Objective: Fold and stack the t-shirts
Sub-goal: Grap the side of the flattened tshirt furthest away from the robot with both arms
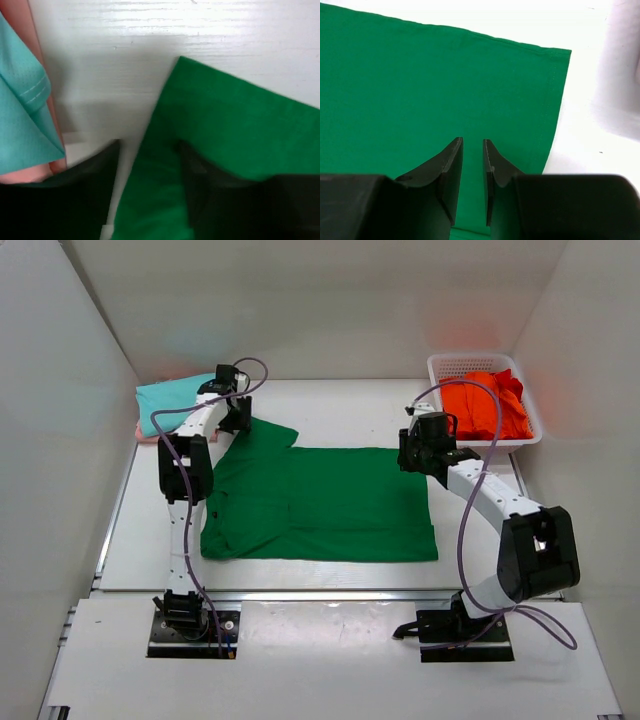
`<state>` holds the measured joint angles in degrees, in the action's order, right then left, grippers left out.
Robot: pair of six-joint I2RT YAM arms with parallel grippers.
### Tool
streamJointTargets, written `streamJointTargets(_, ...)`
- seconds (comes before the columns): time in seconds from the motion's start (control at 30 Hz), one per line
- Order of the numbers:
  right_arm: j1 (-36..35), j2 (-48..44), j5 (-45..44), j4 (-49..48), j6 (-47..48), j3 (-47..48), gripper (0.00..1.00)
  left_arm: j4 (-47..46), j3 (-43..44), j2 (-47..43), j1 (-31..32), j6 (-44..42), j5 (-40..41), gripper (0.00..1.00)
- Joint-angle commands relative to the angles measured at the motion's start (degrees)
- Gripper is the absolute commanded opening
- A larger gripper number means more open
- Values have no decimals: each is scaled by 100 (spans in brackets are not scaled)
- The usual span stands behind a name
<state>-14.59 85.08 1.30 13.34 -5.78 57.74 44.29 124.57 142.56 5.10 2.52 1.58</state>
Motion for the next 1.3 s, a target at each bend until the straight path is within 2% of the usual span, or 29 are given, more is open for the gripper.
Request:
streamJointTargets(0.0, 9, 27, 63, -368, -116, 159, 20, 650, 129, 105, 17, -199, -26, 48)
streamJointTargets(0.03, 26, 44, 55, -420, -151, 150, 19, 720, 155, 131, 8, -235, -70, 36)
streamJointTargets(0.1, 18, 105, 72, -455, -204, 159, 20, 774, 68, 114, 17, -217, -132, 27)
streamJointTargets(0.17, 70, 210, 46, -473, -265, 177, 19, 852, 49, 131, -1, -244, -351, 23)
streamJointTargets(0.23, 132, 360, -77, -490, -249, 290, 19, 897, 111, 132, -27, -252, -395, 4)
streamJointTargets(0.27, 167, 526, -130, -430, -292, 343, 18, 906, 120, 140, -36, -244, -535, 1)
streamJointTargets(0.43, 413, 1177, -875, -534, -906, 669, 9, 906, 15, -44, -27, -464, -1168, 0)
streamJointTargets(0.57, 474, 1344, -1465, -859, -1487, 598, 14, 634, -626, -526, -45, -437, -1363, 0)
streamJointTargets(0.63, 510, 1660, -1614, -746, -1732, 922, 20, 328, -1178, -807, -88, -358, -1476, 0)
streamJointTargets(0.73, 572, 2029, -1616, -517, -1839, 1405, 22, -68, -1716, -1195, -185, -296, -1494, 0)
streamJointTargets(0.9, 677, 2697, -1536, -114, -1918, 2092, 23, -123, -1718, -1293, -177, -297, -1512, 0)
streamJointTargets(1.13, 572, 3558, -2002, 817, -1865, 3119, 32, 62, -1524, -1196, -168, -375, -1495, 0)
streamJointTargets(1.27, 458, 3779, -2256, 1126, -1856, 3315, 36, 18, -1594, -1257, -203, -358, -1486, 0)
